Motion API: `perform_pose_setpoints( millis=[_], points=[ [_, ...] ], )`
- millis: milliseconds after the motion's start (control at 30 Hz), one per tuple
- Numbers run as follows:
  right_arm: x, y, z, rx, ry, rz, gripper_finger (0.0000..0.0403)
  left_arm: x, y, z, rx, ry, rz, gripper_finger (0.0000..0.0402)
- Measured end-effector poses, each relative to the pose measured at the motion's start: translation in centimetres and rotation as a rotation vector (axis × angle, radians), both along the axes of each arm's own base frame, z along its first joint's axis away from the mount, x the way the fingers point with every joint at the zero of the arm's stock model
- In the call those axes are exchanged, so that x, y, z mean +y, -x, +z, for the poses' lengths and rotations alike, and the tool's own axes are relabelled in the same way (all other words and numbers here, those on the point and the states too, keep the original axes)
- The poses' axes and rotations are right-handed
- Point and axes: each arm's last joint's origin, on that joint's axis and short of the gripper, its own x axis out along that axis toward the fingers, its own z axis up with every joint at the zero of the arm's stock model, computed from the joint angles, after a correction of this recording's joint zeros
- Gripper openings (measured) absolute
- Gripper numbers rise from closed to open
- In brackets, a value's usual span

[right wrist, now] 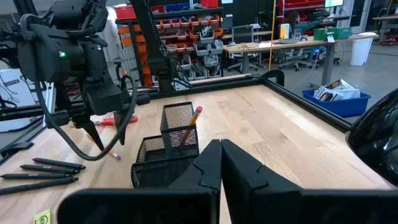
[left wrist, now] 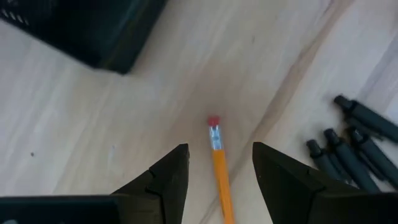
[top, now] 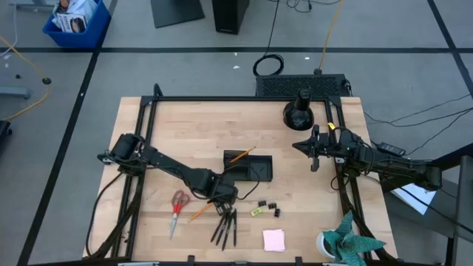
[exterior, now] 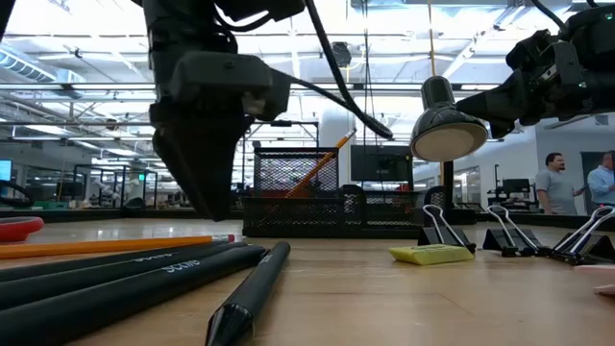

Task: Pick and place office supplies into organizer
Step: Put the yellow pencil into the black desk organizer

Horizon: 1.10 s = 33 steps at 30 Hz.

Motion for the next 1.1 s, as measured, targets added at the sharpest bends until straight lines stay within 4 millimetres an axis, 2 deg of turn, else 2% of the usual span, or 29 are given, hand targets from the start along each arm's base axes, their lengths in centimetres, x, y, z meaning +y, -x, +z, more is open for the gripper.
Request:
perform_pose_setpoints(
  millis=[167, 467, 633, 767, 967, 1100],
  points=[
    [0.0, 0.0, 0.0, 0.0, 0.002, 0.0, 0.0004, -0.4, 0.0, -0.6, 0.016, 0.007, -0.009, 0.0182],
    [0.0, 0.0, -0.1, 0.006, -0.001, 0.0, 0.0004, -1.1, -0.4, -3.8, 0.082, -0.032, -0.046, 0.0181],
    [0.0, 0.0, -0.1, 0.009, -0.002, 0.0, 0.0004, -1.3, -0.6, -4.1, 0.077, -0.043, -0.08, 0.0178],
    [0.0, 0.0, -0.1, 0.009, -0.001, 0.0, 0.0004, -1.6, -0.6, -4.2, 0.06, -0.046, -0.114, 0.0133],
    [0.0, 0.0, -0.1, 0.009, -0.001, 0.0, 0.0004, -1.9, -0.6, -4.2, 0.05, -0.028, -0.147, 0.0021],
    [0.0, 0.0, -0.1, 0.009, 0.0, 0.0, 0.0004, -2.1, -0.7, -4.1, 0.029, -0.038, -0.191, 0.002]
  ],
)
